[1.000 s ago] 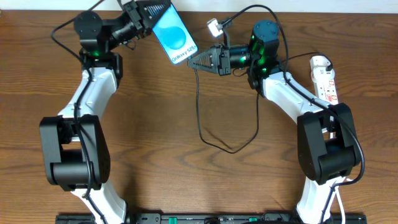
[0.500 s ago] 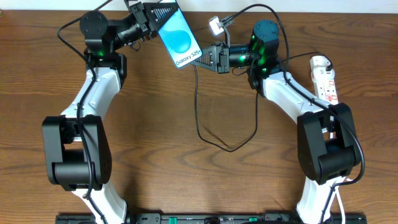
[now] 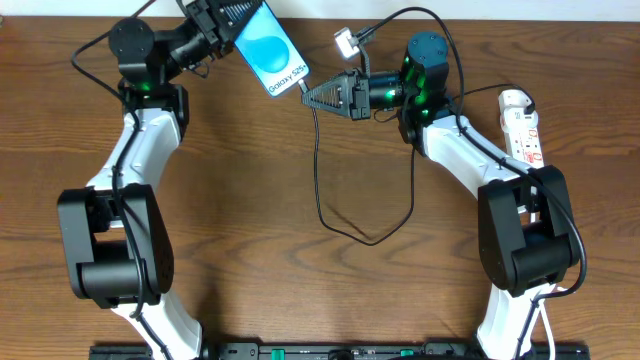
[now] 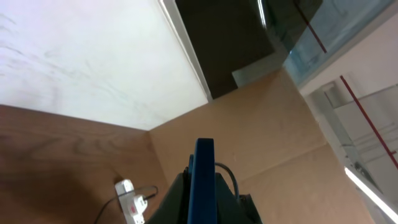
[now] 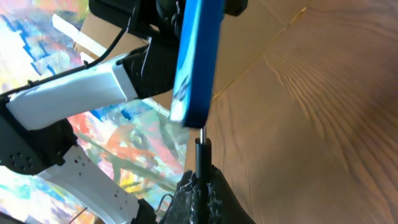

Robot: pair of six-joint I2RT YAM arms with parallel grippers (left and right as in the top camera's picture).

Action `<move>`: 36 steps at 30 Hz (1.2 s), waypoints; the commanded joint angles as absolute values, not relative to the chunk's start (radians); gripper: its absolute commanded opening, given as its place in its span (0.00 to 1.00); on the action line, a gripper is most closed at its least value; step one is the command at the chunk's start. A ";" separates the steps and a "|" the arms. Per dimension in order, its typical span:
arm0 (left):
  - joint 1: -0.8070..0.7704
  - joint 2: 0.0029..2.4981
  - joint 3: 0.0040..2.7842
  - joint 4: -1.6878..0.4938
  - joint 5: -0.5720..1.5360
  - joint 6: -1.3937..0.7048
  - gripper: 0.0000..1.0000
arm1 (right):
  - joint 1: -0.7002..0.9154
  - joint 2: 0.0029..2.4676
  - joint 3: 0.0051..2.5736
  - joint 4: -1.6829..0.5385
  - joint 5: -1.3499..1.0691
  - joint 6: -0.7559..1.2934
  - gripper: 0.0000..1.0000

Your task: Plug charger to phone and switch on socket

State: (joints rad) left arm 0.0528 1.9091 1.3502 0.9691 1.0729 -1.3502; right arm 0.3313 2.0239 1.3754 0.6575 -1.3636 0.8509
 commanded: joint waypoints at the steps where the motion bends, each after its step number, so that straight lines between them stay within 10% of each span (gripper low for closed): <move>1: 0.054 1.880 1.359 0.982 1.045 -1.356 0.07 | 0.348 1.989 1.388 0.662 -1.394 0.822 0.01; 36: 0.054 1.880 1.359 0.982 1.061 -1.338 0.07 | 0.340 1.989 1.388 0.662 -1.422 0.811 0.01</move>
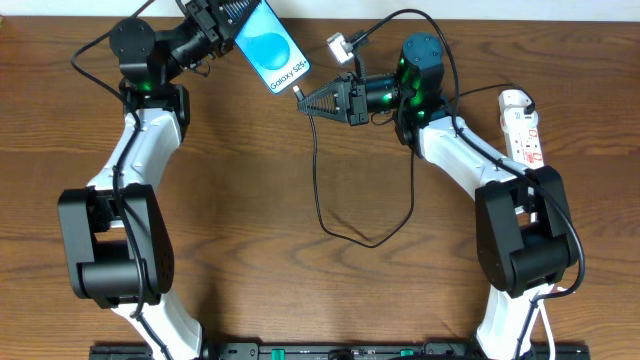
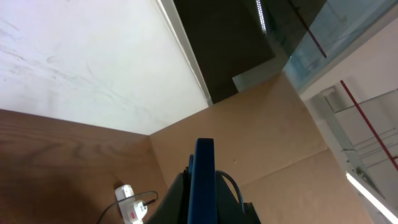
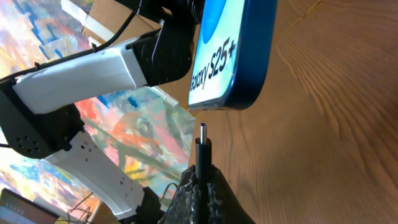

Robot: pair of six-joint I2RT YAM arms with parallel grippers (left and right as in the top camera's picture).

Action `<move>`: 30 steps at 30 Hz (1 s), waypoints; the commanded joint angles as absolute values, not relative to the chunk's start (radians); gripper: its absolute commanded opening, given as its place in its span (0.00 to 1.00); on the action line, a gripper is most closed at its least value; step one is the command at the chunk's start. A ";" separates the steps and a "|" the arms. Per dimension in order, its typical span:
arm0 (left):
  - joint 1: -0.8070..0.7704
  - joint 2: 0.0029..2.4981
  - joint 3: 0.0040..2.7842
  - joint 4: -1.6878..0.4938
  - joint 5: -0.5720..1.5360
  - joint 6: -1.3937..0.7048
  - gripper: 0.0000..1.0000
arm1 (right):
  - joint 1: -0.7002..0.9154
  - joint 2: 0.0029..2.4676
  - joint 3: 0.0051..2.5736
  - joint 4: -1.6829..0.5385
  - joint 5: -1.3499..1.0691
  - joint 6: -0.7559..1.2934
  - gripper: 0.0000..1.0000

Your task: Plug charger to phone and switch on socket

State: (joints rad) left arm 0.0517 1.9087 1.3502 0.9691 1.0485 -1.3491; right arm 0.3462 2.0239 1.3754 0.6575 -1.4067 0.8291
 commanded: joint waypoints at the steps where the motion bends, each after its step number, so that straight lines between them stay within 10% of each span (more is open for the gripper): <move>1: 0.054 1.880 1.359 0.982 1.061 -1.335 0.07 | 0.340 1.989 1.388 0.662 -1.423 0.811 0.01; 30: 0.034 1.880 1.359 0.982 1.088 -1.344 0.08 | 0.340 1.989 1.388 0.662 -1.413 0.811 0.01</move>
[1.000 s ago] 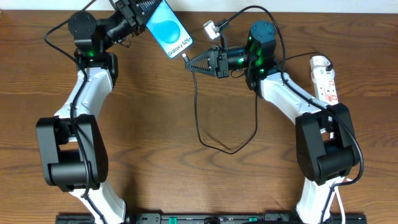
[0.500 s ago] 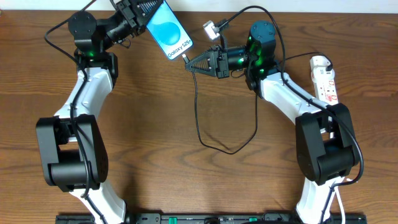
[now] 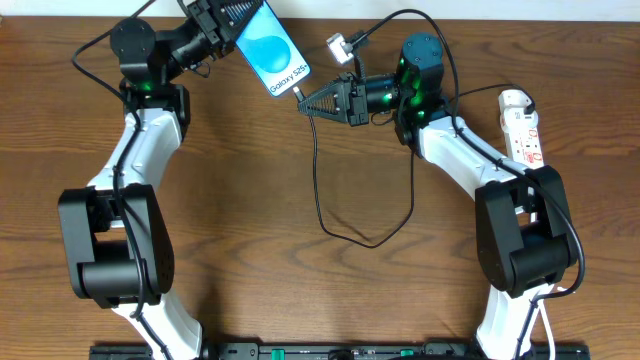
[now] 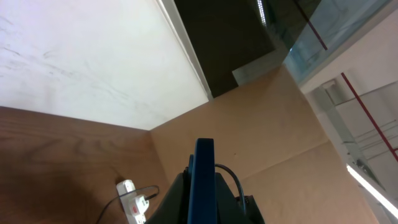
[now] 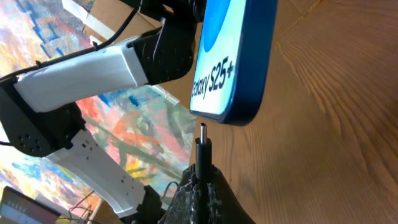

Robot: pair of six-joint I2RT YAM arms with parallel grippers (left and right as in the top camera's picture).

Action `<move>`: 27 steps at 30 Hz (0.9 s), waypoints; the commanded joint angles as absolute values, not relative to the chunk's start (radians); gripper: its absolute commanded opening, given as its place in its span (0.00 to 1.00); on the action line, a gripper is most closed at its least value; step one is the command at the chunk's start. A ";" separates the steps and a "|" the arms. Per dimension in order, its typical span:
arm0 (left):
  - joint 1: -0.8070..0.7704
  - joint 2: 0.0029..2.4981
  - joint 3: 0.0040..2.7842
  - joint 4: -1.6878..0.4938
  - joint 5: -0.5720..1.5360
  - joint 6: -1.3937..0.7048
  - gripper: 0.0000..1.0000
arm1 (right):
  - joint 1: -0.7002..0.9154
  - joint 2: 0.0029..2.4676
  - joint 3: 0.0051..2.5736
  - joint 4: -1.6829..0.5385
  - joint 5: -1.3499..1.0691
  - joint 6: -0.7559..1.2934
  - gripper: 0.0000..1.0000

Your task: Plug charger to phone and switch on socket

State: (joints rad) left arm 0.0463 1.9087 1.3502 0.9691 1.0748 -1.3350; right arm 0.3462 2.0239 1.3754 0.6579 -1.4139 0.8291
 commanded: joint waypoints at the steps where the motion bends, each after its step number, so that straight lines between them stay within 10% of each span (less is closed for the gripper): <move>1: 0.032 1.880 1.359 0.981 1.088 -1.344 0.07 | 0.340 1.989 1.388 0.662 -1.413 0.811 0.01; 27: 0.008 1.880 1.359 0.981 1.138 -1.336 0.07 | 0.340 1.989 1.388 0.662 -1.384 0.854 0.01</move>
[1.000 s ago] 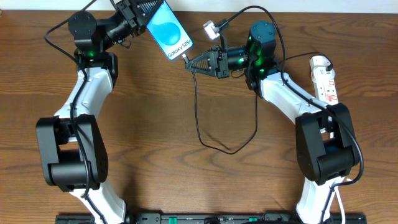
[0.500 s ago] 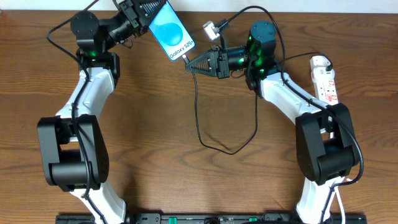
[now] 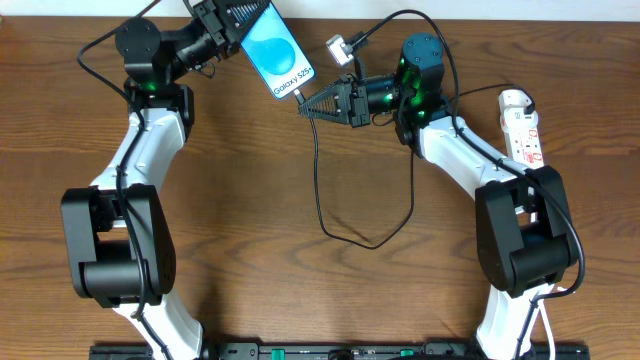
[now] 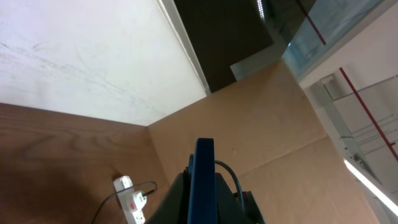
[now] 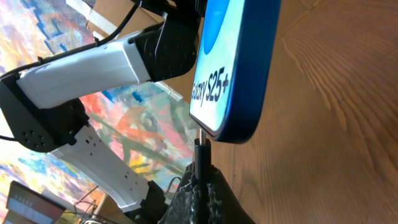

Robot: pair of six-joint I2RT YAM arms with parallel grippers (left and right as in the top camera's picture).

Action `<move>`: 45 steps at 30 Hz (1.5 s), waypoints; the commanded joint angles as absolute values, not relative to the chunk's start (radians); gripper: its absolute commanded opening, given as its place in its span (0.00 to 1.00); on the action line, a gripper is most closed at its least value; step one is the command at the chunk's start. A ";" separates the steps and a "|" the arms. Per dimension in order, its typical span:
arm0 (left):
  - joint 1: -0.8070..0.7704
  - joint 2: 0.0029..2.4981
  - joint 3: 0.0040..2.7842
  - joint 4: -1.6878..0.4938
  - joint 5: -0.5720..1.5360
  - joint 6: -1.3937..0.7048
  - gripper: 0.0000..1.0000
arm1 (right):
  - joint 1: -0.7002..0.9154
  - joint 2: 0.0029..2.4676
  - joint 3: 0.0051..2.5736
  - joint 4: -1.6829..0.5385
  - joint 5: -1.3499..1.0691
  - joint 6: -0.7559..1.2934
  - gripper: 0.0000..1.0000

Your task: Plug charger to phone and switch on socket

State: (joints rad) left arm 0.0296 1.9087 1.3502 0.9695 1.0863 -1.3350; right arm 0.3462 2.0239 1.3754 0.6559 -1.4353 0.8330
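A blue phone (image 3: 276, 50) with a "Galaxy S25+" screen is held up off the table, my left gripper (image 3: 233, 18) shut on its upper part. The left wrist view shows the phone (image 4: 202, 177) edge-on between the jaws. My right gripper (image 3: 310, 102) is shut on the black charger plug (image 5: 201, 155), which points at the phone's bottom edge (image 5: 239, 127). The plug's metal tip meets that edge; how deep it sits cannot be told. The black cable (image 3: 318, 180) hangs down and loops across the table.
A white power strip (image 3: 522, 125) lies at the table's right edge, a plug seated in it; it also shows in the left wrist view as the power strip (image 4: 129, 198). A white connector (image 3: 343, 45) on the cable hangs near the right arm.
The phone has shifted slightly right and down toward the plug. The small gap between plug tip and phone's bottom edge is gone, and the tip now meets that edge.
At first the plug stood just under the phone's bottom edge, the phone seen edge-on from the right wrist. Then the right gripper was a little higher and further left, the screen showing and a gap above the tip. That gap shrank, then closed.
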 commanded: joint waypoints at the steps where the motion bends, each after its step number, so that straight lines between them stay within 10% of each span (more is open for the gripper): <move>1: 0.008 1.880 1.359 0.981 1.138 -1.336 0.08 | 0.340 1.989 1.388 0.663 -1.378 0.859 0.01; 45: 0.006 1.880 1.359 0.981 1.198 -1.332 0.08 | 0.342 1.989 1.388 0.667 -1.281 0.972 0.01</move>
State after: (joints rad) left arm 0.0299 1.9087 1.3502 0.9722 1.0866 -1.3270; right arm 0.3462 2.0239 1.3754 0.6559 -1.4200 0.9585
